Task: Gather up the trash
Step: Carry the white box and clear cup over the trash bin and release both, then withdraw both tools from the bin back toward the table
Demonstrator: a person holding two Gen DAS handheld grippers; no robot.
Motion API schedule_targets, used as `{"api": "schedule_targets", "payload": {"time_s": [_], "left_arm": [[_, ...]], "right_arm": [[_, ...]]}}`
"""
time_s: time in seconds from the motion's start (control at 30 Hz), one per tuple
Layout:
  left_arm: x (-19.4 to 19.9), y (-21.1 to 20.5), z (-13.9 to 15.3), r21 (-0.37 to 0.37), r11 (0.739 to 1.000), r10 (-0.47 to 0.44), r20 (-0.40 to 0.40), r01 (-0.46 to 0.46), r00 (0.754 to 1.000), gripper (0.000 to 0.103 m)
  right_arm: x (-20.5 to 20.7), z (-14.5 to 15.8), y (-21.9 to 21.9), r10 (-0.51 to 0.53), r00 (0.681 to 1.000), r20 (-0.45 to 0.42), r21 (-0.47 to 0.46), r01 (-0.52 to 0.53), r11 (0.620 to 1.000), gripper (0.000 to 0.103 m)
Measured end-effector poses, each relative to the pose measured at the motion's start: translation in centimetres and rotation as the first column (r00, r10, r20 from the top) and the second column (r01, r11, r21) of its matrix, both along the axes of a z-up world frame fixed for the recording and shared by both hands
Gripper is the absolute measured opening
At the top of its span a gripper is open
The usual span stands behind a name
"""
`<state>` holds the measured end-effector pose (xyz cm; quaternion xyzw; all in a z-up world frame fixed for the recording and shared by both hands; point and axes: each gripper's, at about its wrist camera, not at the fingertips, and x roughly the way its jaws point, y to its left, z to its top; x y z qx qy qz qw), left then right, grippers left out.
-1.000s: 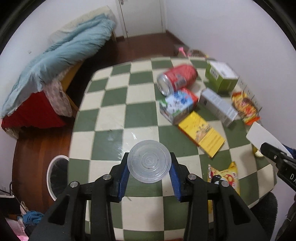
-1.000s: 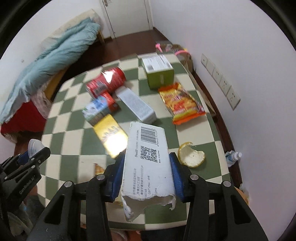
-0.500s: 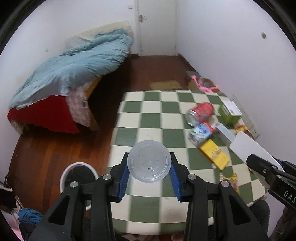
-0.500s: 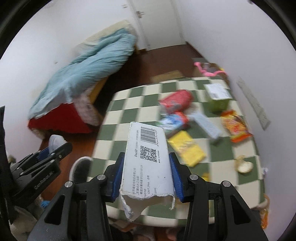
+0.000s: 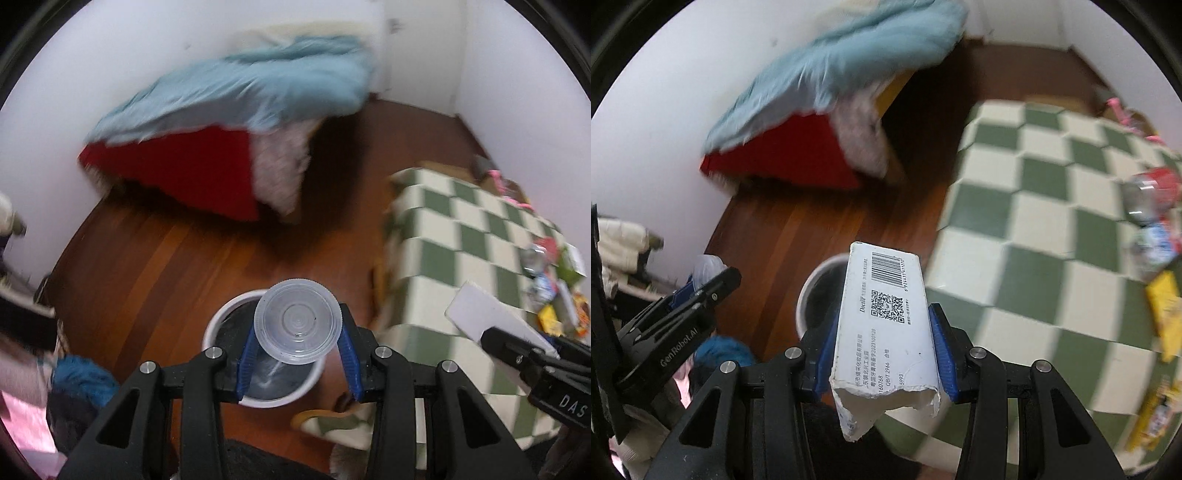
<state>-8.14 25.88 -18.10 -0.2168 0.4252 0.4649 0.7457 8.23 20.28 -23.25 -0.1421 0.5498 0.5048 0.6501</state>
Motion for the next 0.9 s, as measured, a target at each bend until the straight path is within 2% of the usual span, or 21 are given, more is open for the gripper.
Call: {"api": "schedule_targets", "payload": {"time_s": [0.1,0.2,0.27,0.37,0.4,0.43,0.47,0.5,0.53,0.6,0.67,0.8,0.9], "left_arm": [[-2.0,2.6,-2.6,-0.057,0.997,0.053,-0.017,-0.054,0.998,0.036],[-4.1,5.4,-5.5,-0.159,0.983,0.096,-0.005,-0.095,0.995,0.036],[-5.1,7.0,-7.7,-0.242,0.963,0.125,0.017,-0.117,0.992,0.036],[-6.1,8.7,-9.7,-0.322,0.938,0.152,0.042,-0.131,0.987,0.037],[-6.4,9.2,-10.3,-0.348,0.927,0.164,0.043,-0.139,0.986,0.040],[-6.8,9.6,-10.7,-0.372,0.917,0.179,0.052,-0.147,0.982,0.058],[-7.2,10.0,-10.9,-0.389,0.908,0.196,0.061,-0.157,0.979,0.069],[-8.0,10.2,-10.9,-0.397,0.903,0.208,0.071,-0.164,0.976,0.084],[-8.6,10.4,-10.8,-0.399,0.901,0.220,0.074,-0.173,0.973,0.087],[-9.5,10.8,-10.6,-0.391,0.898,0.243,0.052,-0.204,0.969,0.088],[-10.5,11.0,-10.4,-0.379,0.894,0.267,0.024,-0.238,0.963,0.097],[-12.0,10.6,-9.2,-0.300,0.907,0.296,-0.041,-0.294,0.954,0.098],[-12.7,9.9,-8.5,-0.254,0.916,0.303,-0.073,-0.312,0.950,0.098]], "right_arm": [[-1.6,-3.7,4.1,0.065,0.997,-0.042,-0.069,-0.068,0.995,0.048],[-2.9,-6.8,7.0,0.115,0.990,-0.079,-0.131,-0.125,0.983,0.048],[-3.8,-8.9,9.0,0.141,0.985,-0.098,-0.170,-0.156,0.973,0.048],[-4.9,-11.6,11.8,0.173,0.979,-0.112,-0.216,-0.194,0.957,0.048],[-5.2,-12.3,12.6,0.180,0.977,-0.112,-0.229,-0.202,0.952,0.048],[-5.6,-13.2,13.6,0.187,0.976,-0.115,-0.240,-0.210,0.948,0.049],[-5.7,-13.7,14.3,0.193,0.973,-0.126,-0.245,-0.219,0.944,0.050],[-6.1,-14.2,14.9,0.198,0.970,-0.138,-0.252,-0.227,0.941,0.052],[-6.3,-15.0,15.8,0.198,0.969,-0.149,-0.262,-0.231,0.937,0.054],[-6.4,-15.8,16.7,0.199,0.964,-0.175,-0.270,-0.242,0.932,0.063],[-6.6,-16.5,17.2,0.188,0.961,-0.200,-0.276,-0.240,0.931,0.094],[-7.1,-16.3,16.8,0.201,0.964,-0.172,-0.295,-0.246,0.923,0.099],[-8.0,-15.0,15.0,0.219,0.967,-0.127,-0.313,-0.249,0.917,0.101]]}}
